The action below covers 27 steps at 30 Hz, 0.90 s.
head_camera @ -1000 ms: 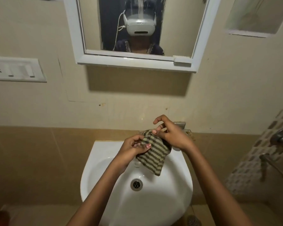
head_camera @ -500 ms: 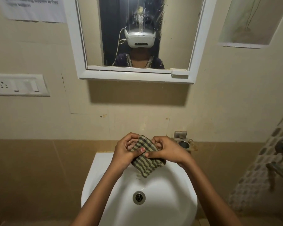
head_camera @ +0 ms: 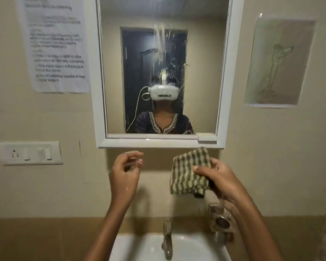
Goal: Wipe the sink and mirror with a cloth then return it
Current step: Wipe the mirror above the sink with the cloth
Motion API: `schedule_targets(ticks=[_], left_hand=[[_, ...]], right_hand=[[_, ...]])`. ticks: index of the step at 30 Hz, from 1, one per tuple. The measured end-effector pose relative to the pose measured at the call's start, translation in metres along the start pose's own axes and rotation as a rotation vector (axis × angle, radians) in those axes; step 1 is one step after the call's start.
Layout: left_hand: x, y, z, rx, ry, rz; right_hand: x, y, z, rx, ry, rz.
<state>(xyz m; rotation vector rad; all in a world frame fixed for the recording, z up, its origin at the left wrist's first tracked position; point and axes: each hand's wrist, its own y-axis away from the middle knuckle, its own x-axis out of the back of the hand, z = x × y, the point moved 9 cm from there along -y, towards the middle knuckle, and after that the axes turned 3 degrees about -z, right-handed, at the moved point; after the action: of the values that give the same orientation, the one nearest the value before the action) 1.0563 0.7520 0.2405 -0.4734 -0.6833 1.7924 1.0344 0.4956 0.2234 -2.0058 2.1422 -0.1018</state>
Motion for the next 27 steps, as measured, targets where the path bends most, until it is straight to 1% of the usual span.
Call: schedule_targets(ticks=[2, 4, 7, 8, 10, 12, 15, 18, 19, 21, 23, 25, 27], left_hand=[[0.018, -0.050, 0.052, -0.190, -0.040, 0.106], [0.027, -0.099, 0.102, -0.340, -0.073, 0.190], [0.037, -0.157, 0.155, -0.419, -0.106, 0.305], [0.040, -0.174, 0.170, -0.431, -0.120, 0.347], [0.042, -0.203, 0.201, -0.465, -0.162, 0.402], [0.042, -0.228, 0.232, -0.526, -0.219, 0.414], [0.051, -0.261, 0.262, -0.542, -0.213, 0.407], [0.066, -0.284, 0.274, -0.480, -0.184, 0.439], [0.068, -0.290, 0.276, -0.461, -0.192, 0.432], [0.069, -0.303, 0.269, -0.383, -0.169, 0.387], [0.069, -0.314, 0.257, -0.262, -0.099, 0.352], [0.069, -0.318, 0.250, -0.199, -0.040, 0.374], [0.074, -0.318, 0.249, -0.173, 0.041, 0.445]], right_hand=[[0.008, -0.012, -0.077, 0.269, 0.000, 0.158], [0.015, -0.014, -0.161, 0.559, 0.101, 0.423], [0.014, 0.011, -0.265, 0.958, 0.193, 0.924], [0.009, 0.015, -0.292, 1.062, 0.196, 1.039], [-0.006, 0.008, -0.340, 1.193, 0.215, 1.162], [-0.014, -0.013, -0.383, 1.224, 0.241, 1.193], [-0.021, -0.061, -0.435, 1.126, 0.346, 1.137], [-0.035, -0.100, -0.458, 0.986, 0.492, 1.104], [-0.043, -0.107, -0.461, 0.973, 0.550, 1.099], [-0.057, -0.115, -0.463, 0.989, 0.624, 1.094], [-0.069, -0.119, -0.464, 1.002, 0.650, 1.071], [-0.082, -0.120, -0.467, 1.036, 0.660, 1.032], [-0.104, -0.121, -0.471, 1.077, 0.718, 0.975]])
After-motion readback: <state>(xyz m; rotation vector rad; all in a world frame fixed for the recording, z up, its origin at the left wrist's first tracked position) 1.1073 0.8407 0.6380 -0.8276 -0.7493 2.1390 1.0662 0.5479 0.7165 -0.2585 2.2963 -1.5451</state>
